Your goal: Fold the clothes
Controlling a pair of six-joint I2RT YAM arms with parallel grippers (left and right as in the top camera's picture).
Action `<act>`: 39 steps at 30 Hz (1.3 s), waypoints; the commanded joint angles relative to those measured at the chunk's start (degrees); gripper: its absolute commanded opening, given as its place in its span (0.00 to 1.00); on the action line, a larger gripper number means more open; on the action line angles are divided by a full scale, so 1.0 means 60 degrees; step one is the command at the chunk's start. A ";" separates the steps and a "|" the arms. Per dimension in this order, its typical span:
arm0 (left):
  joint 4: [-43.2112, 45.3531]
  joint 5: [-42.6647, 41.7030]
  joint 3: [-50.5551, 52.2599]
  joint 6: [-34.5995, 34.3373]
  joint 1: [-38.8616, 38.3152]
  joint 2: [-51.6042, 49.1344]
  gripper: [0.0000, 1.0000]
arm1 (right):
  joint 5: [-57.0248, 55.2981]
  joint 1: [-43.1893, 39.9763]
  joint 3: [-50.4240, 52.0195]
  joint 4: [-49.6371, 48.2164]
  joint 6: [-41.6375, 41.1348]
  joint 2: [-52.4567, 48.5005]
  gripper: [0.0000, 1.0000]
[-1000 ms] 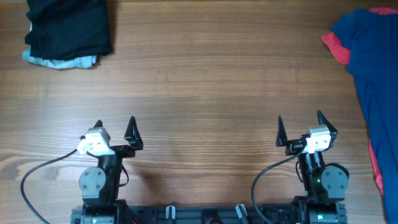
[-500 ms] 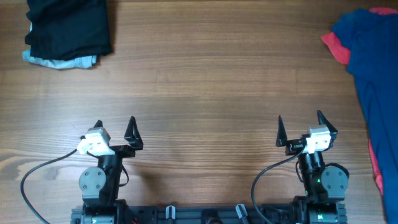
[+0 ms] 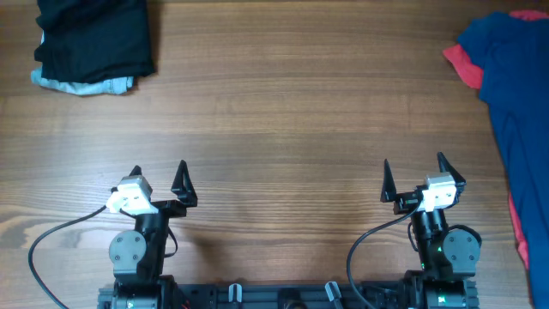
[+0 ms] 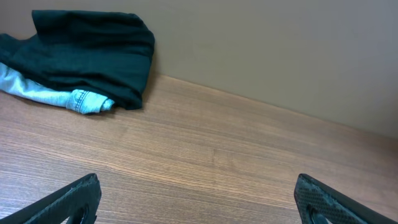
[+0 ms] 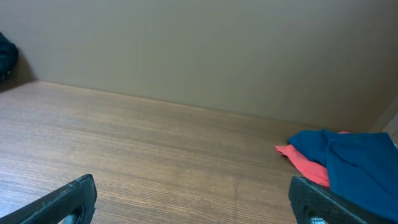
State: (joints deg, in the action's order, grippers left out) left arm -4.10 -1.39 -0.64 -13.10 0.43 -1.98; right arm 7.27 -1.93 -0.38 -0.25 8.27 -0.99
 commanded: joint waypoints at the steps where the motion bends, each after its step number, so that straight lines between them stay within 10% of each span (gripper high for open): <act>1: -0.0036 -0.0073 0.0055 0.0186 -0.0047 -0.0004 1.00 | 0.0011 -0.0047 0.0015 -0.0047 0.0120 0.0033 1.00; 15: -0.0040 -0.0073 0.0055 0.0186 -0.0047 -0.0004 1.00 | 0.0069 -0.0047 0.0015 -0.0066 0.0069 0.0033 1.00; 21: -0.0036 -0.0073 0.0055 0.0182 -0.0047 -0.0004 1.00 | 0.2240 -0.0047 0.0015 -0.0226 -0.8874 0.0029 1.00; 24: -0.0040 -0.0073 0.0055 0.0186 -0.0047 -0.0004 1.00 | 0.2761 -0.0047 0.0015 -0.0503 -1.1114 0.0033 1.00; 28: -0.0040 -0.0073 0.0055 0.0182 -0.0047 -0.0004 1.00 | 0.3993 -0.0051 -0.0244 -0.2914 -0.8983 0.0029 1.00; 33: -0.0036 -0.0073 0.0055 0.0186 -0.0047 -0.0004 1.00 | 0.2503 -0.0051 -0.2860 -0.1883 -0.6451 -0.1552 1.00; 39: -0.0036 -0.0073 0.0055 0.0182 -0.0047 -0.0004 1.00 | -0.2528 -0.0368 -0.9766 0.2361 -0.4131 -0.8961 0.99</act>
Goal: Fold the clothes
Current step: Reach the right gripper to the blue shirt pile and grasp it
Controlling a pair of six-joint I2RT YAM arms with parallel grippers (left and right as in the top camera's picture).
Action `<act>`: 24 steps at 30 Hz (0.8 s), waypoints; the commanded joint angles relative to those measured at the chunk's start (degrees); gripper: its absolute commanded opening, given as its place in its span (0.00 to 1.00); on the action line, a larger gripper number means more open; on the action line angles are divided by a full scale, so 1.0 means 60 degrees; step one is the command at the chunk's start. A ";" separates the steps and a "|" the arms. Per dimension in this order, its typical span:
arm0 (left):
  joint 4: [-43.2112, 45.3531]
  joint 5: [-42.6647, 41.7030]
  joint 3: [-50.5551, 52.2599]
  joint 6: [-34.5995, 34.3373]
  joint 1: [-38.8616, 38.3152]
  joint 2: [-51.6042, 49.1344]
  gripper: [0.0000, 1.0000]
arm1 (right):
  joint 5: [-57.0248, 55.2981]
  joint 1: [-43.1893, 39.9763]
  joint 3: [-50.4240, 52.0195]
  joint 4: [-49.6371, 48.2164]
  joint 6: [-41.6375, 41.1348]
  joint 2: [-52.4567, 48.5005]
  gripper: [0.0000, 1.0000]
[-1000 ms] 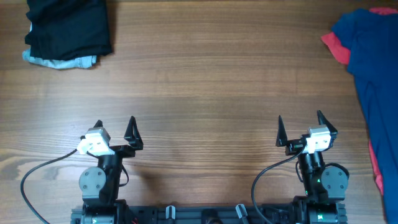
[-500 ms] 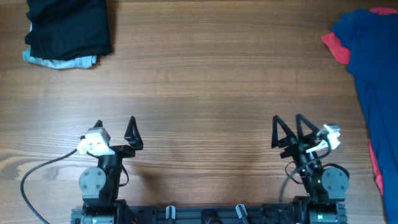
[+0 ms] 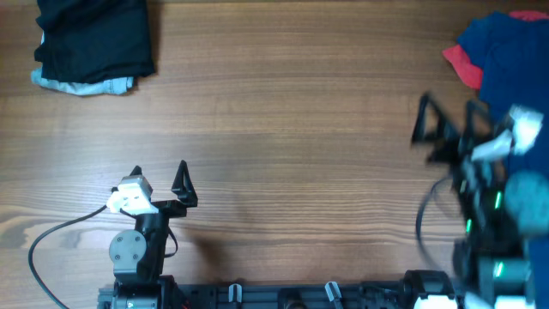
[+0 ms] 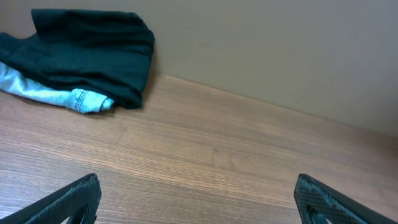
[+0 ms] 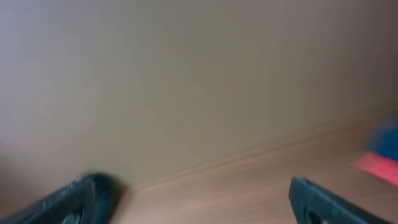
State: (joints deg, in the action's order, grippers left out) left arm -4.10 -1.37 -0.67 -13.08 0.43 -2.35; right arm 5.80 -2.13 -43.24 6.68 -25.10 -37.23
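Observation:
A crumpled blue garment [image 3: 515, 51] lies over a red one [image 3: 461, 65] at the table's far right; both show as blurs, blue garment [image 5: 387, 139] and red one [image 5: 378, 167], in the right wrist view. My right gripper [image 3: 448, 127] is open and empty, raised and blurred, just left of that pile. My left gripper [image 3: 159, 176] is open and empty near the front left, pointing at the bare wood. Its fingers [image 4: 78, 198] frame only table.
A folded black garment [image 3: 93, 39] sits on a light blue denim piece [image 3: 81, 84] at the far left corner; the black garment [image 4: 87, 56] also shows in the left wrist view. The wooden table [image 3: 283, 112] spreads between the two piles, and a wall stands behind it.
My right arm has moved from its rest spot at the front right up and to the right, close to the blue and red pile; its camera view is now blurred. The left arm is unchanged.

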 commanded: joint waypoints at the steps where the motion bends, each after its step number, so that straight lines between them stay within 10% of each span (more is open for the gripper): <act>1: -0.0036 -0.0076 0.0058 0.0178 -0.0047 0.0058 1.00 | -0.2317 -0.0667 -0.3945 0.2047 0.1694 -0.4411 1.00; 6: -0.0040 -0.0076 0.0058 0.0178 -0.0047 0.0058 1.00 | -0.2324 -0.1916 -0.9409 0.5829 0.1774 -1.0160 1.00; 24: -0.0036 -0.0076 0.0058 0.0178 -0.0047 0.0058 1.00 | -0.6320 -0.2637 -0.9606 0.1687 0.5854 -1.5901 0.93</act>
State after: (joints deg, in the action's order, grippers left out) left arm -4.25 -1.39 -0.69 -12.86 0.43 -2.35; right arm -30.11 -16.97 -100.16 17.37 9.06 -130.96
